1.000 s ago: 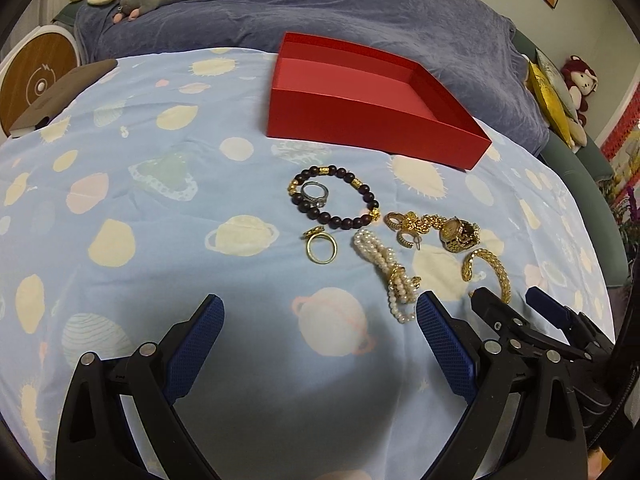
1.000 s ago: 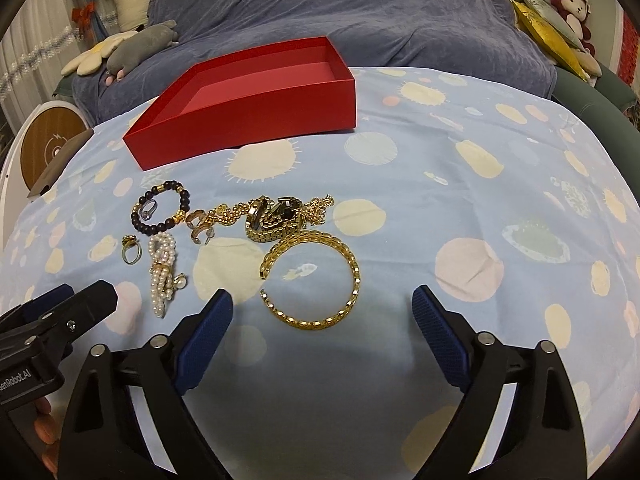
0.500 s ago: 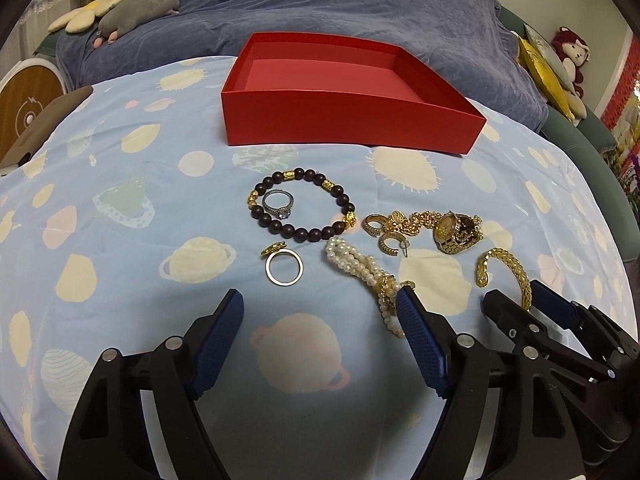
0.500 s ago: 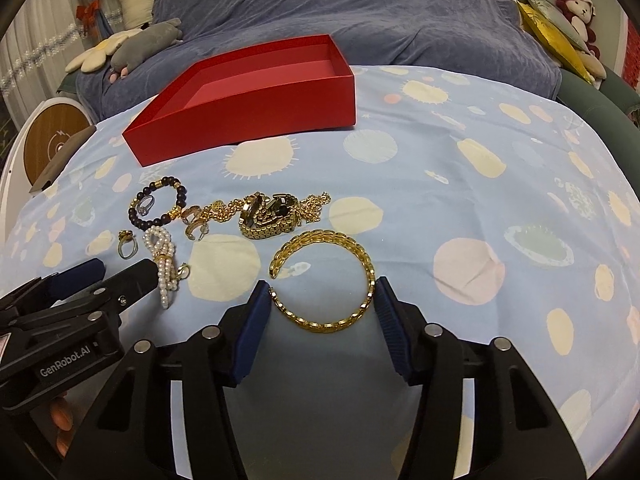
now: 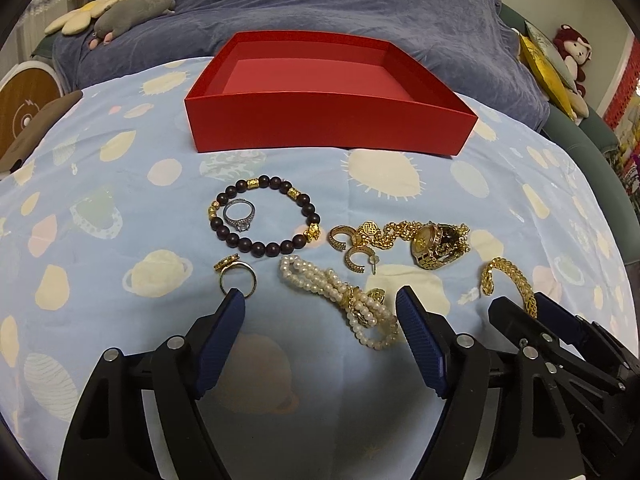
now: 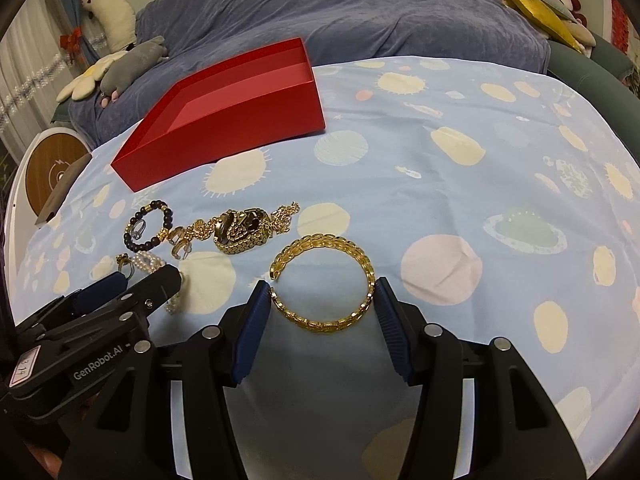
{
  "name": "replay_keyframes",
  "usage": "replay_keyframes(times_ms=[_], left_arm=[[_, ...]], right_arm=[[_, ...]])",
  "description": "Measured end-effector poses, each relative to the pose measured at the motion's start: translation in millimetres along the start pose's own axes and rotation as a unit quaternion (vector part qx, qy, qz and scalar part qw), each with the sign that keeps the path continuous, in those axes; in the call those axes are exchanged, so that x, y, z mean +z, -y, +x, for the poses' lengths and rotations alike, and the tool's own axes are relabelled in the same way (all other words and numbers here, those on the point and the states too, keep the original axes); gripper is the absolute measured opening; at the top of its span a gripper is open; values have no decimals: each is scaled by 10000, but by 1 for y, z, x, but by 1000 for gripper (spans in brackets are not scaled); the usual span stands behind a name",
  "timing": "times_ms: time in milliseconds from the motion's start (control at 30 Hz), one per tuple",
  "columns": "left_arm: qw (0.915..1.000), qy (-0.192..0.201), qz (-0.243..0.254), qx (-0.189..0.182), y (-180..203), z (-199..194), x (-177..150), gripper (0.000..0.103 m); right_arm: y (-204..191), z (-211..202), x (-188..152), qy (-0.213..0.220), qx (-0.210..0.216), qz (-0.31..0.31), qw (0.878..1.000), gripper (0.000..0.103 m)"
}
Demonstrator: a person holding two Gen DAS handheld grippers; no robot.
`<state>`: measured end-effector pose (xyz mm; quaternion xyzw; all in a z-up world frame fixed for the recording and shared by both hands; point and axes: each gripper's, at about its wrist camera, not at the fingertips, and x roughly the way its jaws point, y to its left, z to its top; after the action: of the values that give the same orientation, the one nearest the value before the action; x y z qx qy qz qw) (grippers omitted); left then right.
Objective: Organize jewelry
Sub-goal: 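Grasp the pearl strand with the left tool while the right tool grasps the gold bangle, then carry the pearl strand and gold bangle into the red box and open both tools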
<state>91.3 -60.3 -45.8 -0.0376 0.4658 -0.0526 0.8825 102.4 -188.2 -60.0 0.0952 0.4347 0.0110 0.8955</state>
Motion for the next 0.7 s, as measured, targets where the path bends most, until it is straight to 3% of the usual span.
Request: replay_keyframes(times_ms=[133, 200, 267, 433, 700], left_arm=[[9995, 92, 211, 230, 2, -2, -5, 54], [9990, 136, 336, 267, 0, -4, -7, 26], [9992, 135, 335, 182, -5, -5, -7, 17], [9998, 55, 175, -93, -19, -14, -6, 16], [9991, 269, -6, -323, -39, -49, 4, 15]], right_arm=[[-2, 0, -3, -8, -24, -83, 10000, 52], [-4, -2, -5, -27, 0, -112, 9999, 52], [-6, -4, -6, -55, 79, -93, 9999, 52], [-12, -12, -4, 5, 162, -79, 9998, 52], [-22, -39, 12, 343, 278, -8, 9990, 52]])
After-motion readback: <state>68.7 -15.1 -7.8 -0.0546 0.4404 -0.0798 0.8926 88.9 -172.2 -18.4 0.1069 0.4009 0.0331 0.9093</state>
